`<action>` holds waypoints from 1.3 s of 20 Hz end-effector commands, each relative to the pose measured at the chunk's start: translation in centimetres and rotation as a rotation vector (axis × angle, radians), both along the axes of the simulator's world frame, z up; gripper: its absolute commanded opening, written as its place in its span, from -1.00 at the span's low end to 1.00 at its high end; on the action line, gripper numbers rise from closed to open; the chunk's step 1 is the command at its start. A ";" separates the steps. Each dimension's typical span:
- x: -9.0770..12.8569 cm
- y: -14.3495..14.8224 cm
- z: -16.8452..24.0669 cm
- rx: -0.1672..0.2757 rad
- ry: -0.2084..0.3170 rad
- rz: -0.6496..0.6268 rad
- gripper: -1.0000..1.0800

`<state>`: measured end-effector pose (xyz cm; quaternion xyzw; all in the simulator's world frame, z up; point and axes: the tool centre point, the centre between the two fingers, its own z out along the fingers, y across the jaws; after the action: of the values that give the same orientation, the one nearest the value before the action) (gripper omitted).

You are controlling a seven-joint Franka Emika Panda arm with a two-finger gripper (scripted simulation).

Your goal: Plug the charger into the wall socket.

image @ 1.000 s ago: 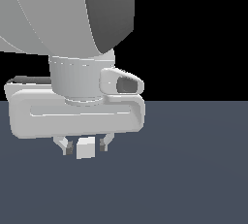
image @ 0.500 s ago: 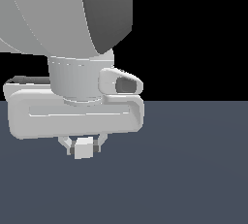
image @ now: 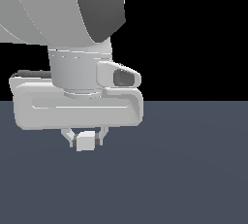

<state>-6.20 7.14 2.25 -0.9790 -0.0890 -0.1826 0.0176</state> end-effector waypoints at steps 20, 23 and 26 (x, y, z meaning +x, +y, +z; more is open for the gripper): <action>4.2 -1.1 6.6 0.003 -0.003 -0.366 -1.00; 4.6 -1.3 7.1 0.001 -0.002 -0.398 -1.00; 4.8 -1.5 7.5 0.000 -0.002 -0.422 -1.00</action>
<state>-1.51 5.79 9.57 -0.9765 0.1112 -0.1834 -0.0196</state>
